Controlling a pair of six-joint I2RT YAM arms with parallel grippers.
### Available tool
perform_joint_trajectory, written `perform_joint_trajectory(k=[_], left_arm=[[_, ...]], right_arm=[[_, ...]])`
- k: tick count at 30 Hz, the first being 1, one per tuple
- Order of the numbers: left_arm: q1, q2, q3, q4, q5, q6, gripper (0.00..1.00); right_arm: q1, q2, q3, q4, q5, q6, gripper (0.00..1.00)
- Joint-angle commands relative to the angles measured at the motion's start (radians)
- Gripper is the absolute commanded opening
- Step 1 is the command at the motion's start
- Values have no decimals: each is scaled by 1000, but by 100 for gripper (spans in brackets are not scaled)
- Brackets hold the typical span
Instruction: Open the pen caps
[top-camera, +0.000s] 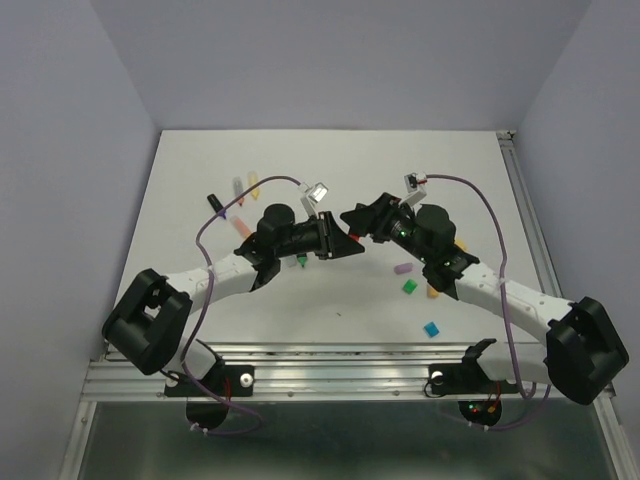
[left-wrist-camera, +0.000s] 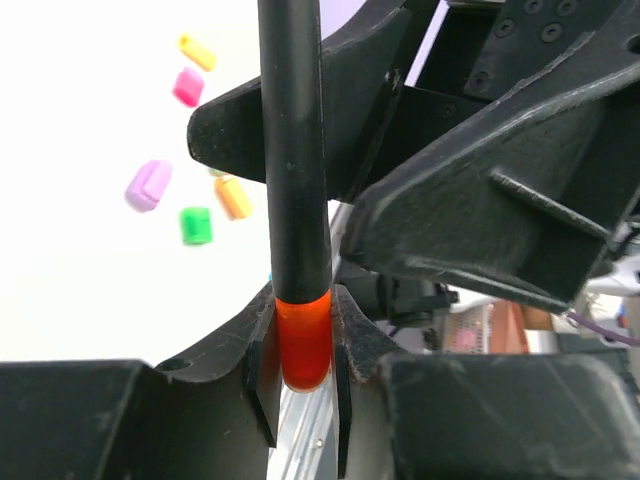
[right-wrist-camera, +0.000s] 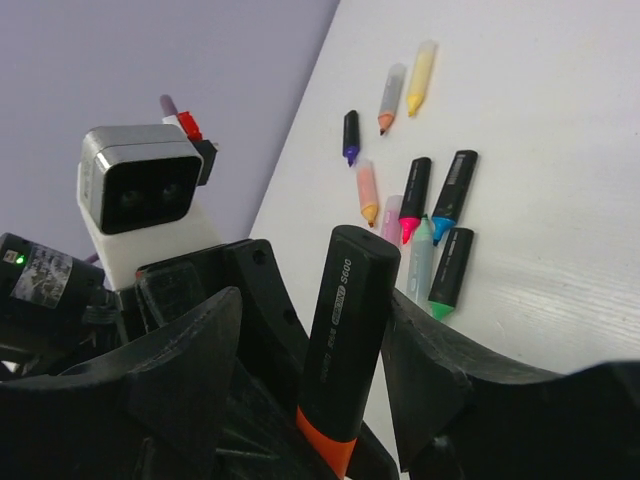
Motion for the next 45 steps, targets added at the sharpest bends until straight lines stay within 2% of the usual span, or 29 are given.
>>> perform_joint_trajectory(k=[1,7,11,14,15,17,18,23,27,28,31,34,36,37,39,42,45], left_arm=[[9,-39,-30,240,127,-89,0],[12,-56,-53,389,198,-158,0],[12,-70,-59,397,210,-166,0],[14,-67,-59,393,218,-161,0],[14,-66,-59,390,218,-158,0],[17,-65,-62,386,218,-156,0],[17,-64,-62,380,218,-153,0],[20,-64,-90,370,238,-124,0],[11,-98,-170,386,265,-89,0],[6,-128,-189,390,266,-83,0],[-23,-191,-271,391,244,-55,0],[-74,-222,-329,396,227,-46,0],[-91,-224,-358,396,215,-58,0],[-114,-211,-368,411,210,-72,0],[-123,-185,-410,461,201,-110,0],[-118,-162,-400,489,200,-124,0],[-118,-116,-270,298,154,-19,0]], right_arm=[[7,-53,-24,168,-62,-26,61],[7,-63,-7,202,-159,-47,60],[7,-54,-2,228,-193,-40,58],[7,-60,-2,228,-178,-35,46],[7,-63,-4,228,-161,-43,35],[7,-67,-4,212,-147,-51,28],[7,-69,-7,210,-136,-57,17],[7,-75,-7,201,-95,-92,1],[7,-80,28,183,11,-167,1],[7,-77,57,173,119,-216,1],[-24,-26,129,156,314,-279,1],[-105,75,197,182,437,-310,1],[-150,136,273,207,468,-311,1],[-194,191,315,168,450,-299,1],[-248,230,358,202,342,-264,1],[-248,250,393,134,309,-296,1],[-250,205,387,3,302,-308,1]])
